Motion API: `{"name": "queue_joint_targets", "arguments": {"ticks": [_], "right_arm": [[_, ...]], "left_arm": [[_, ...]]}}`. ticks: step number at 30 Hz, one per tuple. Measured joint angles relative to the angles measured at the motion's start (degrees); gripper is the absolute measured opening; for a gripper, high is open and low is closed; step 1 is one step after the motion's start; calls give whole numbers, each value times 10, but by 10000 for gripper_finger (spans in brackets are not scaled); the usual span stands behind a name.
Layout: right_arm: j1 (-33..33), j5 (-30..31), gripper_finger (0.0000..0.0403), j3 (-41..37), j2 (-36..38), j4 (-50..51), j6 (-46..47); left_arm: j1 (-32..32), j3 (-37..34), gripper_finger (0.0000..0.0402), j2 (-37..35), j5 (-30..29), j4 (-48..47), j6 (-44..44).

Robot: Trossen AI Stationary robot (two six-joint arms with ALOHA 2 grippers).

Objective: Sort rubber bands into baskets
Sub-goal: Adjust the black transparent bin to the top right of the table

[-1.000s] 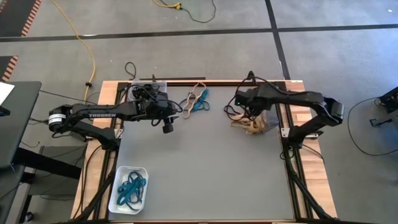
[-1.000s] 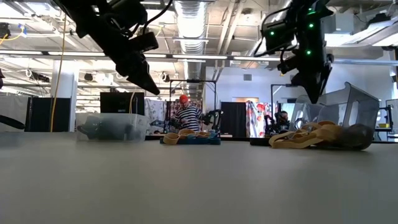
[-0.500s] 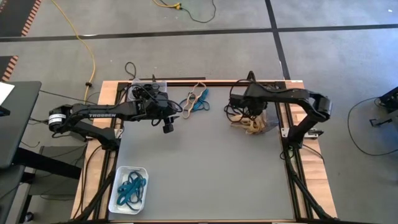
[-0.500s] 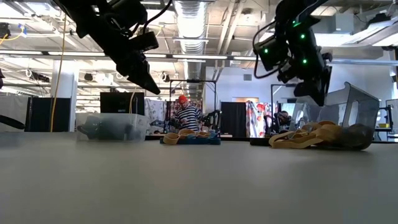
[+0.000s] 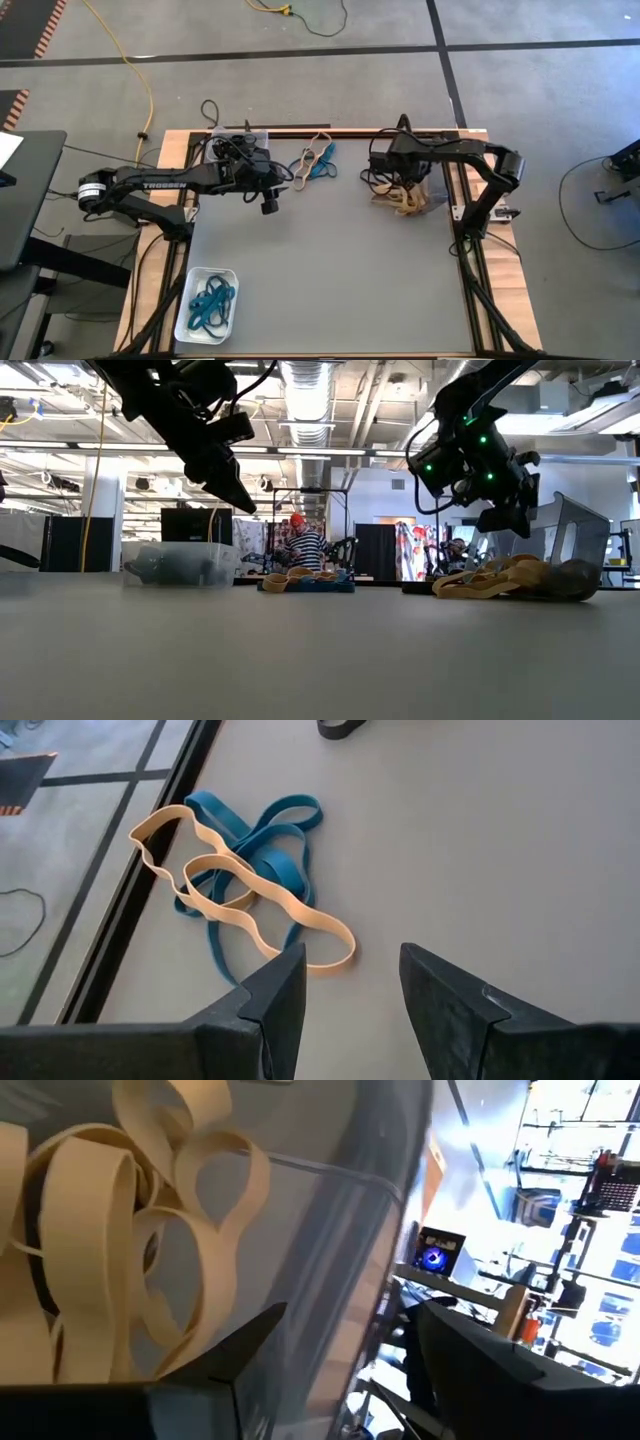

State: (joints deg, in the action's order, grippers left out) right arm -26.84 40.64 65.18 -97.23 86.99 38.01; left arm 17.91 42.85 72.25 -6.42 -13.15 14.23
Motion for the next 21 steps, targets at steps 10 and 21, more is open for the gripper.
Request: {"name": "queue_joint_targets", "arguments": {"ticks": [10, 21], "right_arm": [[-10, 0, 139, -2, 0, -15, 1], [-11, -4, 24, -2, 0, -38, -28]], "left_arm": [[0, 0, 153, 0, 0, -1, 3], [0, 0, 153, 0, 0, -15, 3]]}}
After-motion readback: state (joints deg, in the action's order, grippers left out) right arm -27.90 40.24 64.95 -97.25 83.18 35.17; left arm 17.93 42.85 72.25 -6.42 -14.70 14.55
